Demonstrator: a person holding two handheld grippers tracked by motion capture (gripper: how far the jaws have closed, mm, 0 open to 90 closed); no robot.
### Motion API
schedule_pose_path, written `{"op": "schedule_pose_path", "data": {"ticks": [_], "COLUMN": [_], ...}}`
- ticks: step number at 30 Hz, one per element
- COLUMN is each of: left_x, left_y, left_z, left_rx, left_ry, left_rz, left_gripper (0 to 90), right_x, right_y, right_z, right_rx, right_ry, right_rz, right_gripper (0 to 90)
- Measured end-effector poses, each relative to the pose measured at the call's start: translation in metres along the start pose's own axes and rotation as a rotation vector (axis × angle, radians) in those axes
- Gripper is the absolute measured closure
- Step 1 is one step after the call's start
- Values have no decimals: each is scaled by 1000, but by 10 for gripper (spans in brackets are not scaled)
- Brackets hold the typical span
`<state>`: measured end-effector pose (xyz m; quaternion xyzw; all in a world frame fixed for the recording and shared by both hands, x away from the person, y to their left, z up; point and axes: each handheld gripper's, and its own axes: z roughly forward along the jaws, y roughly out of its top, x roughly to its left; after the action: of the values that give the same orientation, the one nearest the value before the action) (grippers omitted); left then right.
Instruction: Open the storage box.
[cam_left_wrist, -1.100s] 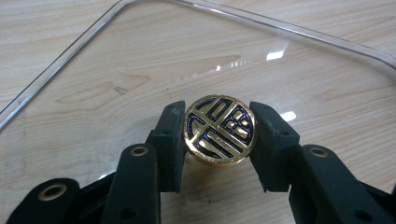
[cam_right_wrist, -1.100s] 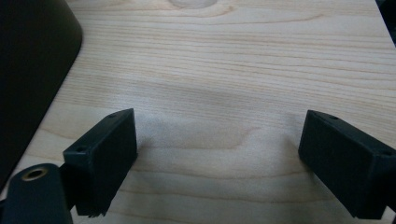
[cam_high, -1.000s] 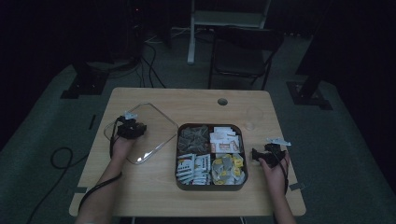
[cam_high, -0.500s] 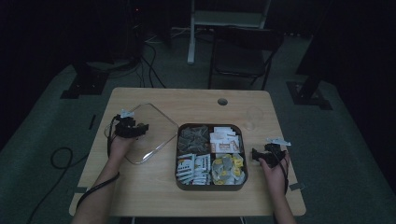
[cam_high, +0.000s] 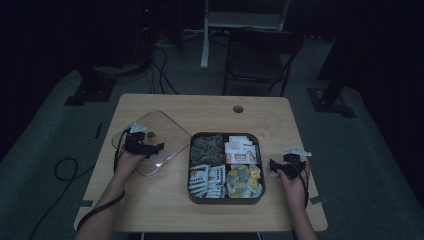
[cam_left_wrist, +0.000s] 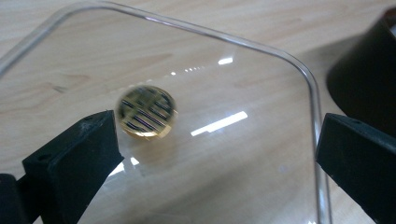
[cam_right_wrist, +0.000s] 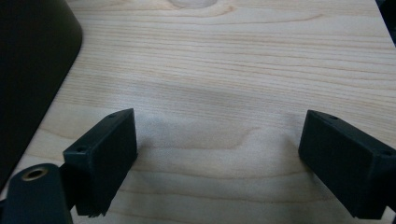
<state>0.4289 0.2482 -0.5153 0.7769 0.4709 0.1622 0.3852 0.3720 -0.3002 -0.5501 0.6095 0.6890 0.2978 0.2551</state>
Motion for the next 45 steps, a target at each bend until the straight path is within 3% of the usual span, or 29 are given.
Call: {"op": "schedule_pose_path", "data": {"ticks": [2, 3, 5, 7, 14, 18, 24, 27, 32, 38, 45], "left_x": [-2, -7, -9, -13, -23, -33, -52, -58, -66, -77, -90], "left_y": [-1, -4, -6, -10, -18, -24, -34, -38, -45, -53, -64], "left_z": [0, 1, 1, 0, -3, -6, -14, -15, -20, -26, -32], "left_rx": [8, 30, 30, 22, 10, 11, 26, 32, 40, 55, 42], "left_ry": [1, 0, -5, -40, -90, -115, -188, -178, -204, -273, -286], "left_rz": [11, 45, 58, 67, 127, 164, 218, 249, 277, 322, 376], "left_gripper": [4, 4, 4, 4, 4, 4, 4, 4, 4, 4, 4], "right_x": [0, 0, 0, 0, 0, 0, 0, 0, 0, 0, 0], "right_y": [0, 0, 0, 0, 0, 0, 0, 0, 0, 0, 0], "right_z": [0, 0, 0, 0, 0, 0, 0, 0, 0, 0, 0], "right_rx": [0, 0, 0, 0, 0, 0, 0, 0, 0, 0, 1], "right_ry": [0, 0, 0, 0, 0, 0, 0, 0, 0, 2, 5], "right_rz": [0, 0, 0, 0, 0, 0, 0, 0, 0, -1, -2], "right_gripper": [111, 111, 112, 111, 111, 111, 111, 112, 111, 111, 111]}}
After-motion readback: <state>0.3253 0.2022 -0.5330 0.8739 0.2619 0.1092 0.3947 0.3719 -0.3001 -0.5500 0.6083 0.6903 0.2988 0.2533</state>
